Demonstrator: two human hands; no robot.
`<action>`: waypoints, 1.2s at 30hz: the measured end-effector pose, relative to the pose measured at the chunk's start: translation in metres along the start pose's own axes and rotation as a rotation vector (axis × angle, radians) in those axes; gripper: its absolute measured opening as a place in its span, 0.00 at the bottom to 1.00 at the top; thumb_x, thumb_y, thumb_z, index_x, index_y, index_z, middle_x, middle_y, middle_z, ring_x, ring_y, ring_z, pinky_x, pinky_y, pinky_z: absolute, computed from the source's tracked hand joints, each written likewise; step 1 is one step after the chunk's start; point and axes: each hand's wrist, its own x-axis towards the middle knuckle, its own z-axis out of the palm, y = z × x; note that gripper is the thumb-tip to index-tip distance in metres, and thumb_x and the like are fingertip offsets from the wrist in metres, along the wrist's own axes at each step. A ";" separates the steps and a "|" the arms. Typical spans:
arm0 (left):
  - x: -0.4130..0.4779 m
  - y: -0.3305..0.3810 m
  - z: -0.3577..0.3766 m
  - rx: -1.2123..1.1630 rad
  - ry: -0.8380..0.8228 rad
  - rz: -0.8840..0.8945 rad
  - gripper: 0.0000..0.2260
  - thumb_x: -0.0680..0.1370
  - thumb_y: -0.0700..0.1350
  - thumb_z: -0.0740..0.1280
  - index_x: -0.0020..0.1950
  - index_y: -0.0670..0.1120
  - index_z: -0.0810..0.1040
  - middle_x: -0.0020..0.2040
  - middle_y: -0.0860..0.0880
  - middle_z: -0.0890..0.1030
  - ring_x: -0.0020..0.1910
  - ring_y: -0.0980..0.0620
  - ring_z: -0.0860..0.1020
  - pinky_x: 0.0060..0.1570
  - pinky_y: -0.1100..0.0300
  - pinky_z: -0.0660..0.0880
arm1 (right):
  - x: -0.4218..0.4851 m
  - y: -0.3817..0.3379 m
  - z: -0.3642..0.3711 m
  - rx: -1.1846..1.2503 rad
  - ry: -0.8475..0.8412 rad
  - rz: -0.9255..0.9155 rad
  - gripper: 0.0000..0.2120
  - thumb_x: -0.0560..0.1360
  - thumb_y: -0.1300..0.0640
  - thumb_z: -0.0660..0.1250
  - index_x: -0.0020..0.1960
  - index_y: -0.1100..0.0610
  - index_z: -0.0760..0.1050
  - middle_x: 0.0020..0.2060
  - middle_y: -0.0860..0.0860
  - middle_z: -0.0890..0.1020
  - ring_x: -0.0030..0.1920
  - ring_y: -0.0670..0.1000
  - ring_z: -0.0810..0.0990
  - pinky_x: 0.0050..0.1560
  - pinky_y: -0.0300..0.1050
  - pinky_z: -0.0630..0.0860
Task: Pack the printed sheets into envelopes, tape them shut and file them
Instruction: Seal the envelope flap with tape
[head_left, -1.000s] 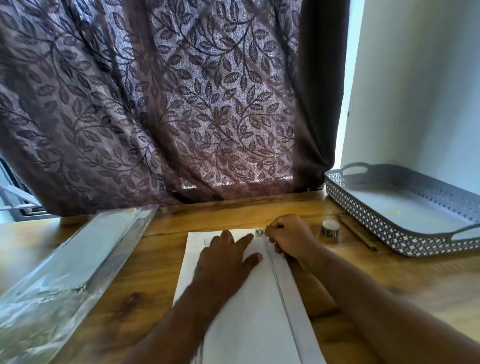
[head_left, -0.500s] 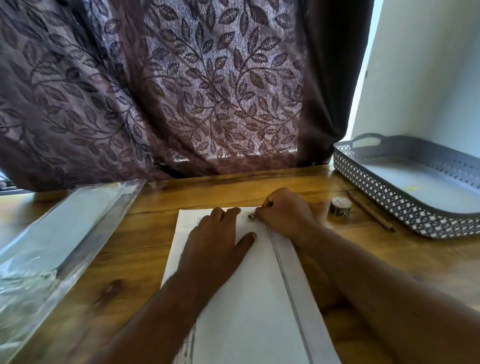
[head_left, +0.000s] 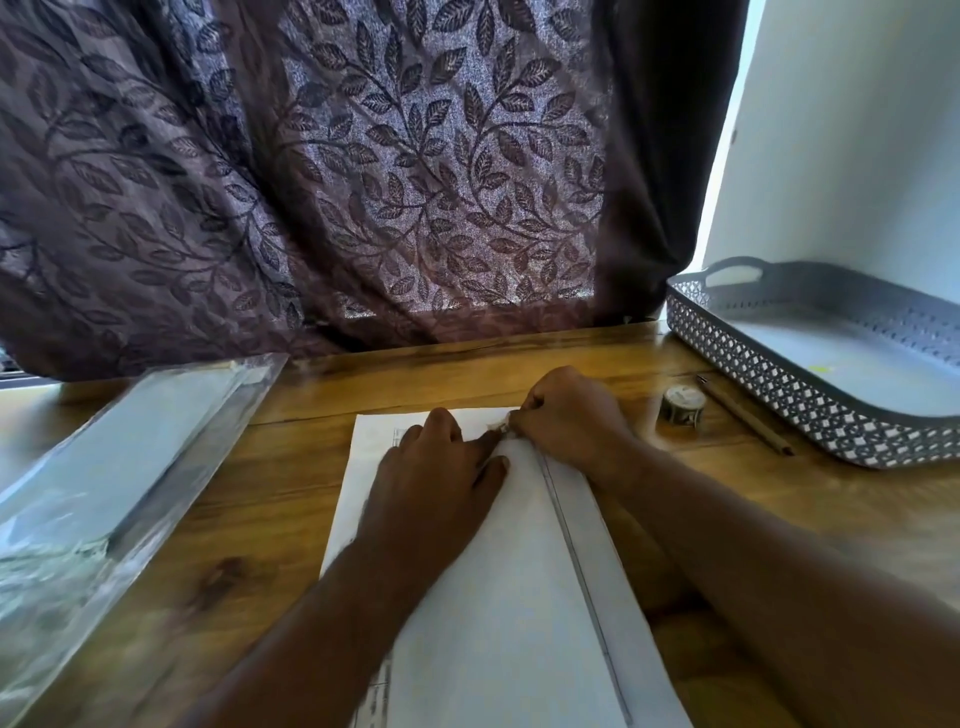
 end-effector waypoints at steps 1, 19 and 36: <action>0.000 0.000 0.000 0.000 0.004 0.001 0.20 0.84 0.59 0.53 0.75 0.59 0.68 0.56 0.49 0.71 0.54 0.51 0.73 0.50 0.57 0.75 | 0.001 0.001 0.000 -0.007 0.003 -0.003 0.11 0.67 0.46 0.72 0.41 0.54 0.81 0.40 0.51 0.84 0.42 0.54 0.83 0.42 0.50 0.82; 0.001 0.000 0.003 0.049 0.039 0.009 0.23 0.83 0.61 0.51 0.78 0.58 0.62 0.64 0.49 0.72 0.61 0.51 0.73 0.57 0.57 0.74 | -0.008 0.002 -0.017 0.199 -0.024 0.122 0.08 0.77 0.59 0.69 0.44 0.65 0.80 0.28 0.57 0.81 0.19 0.52 0.78 0.21 0.38 0.71; 0.000 -0.002 0.001 0.051 0.042 0.028 0.17 0.83 0.61 0.54 0.68 0.57 0.70 0.59 0.51 0.73 0.57 0.51 0.75 0.52 0.57 0.76 | -0.007 0.000 -0.005 -0.038 0.060 0.033 0.14 0.71 0.44 0.74 0.43 0.54 0.77 0.39 0.52 0.82 0.40 0.55 0.82 0.38 0.51 0.83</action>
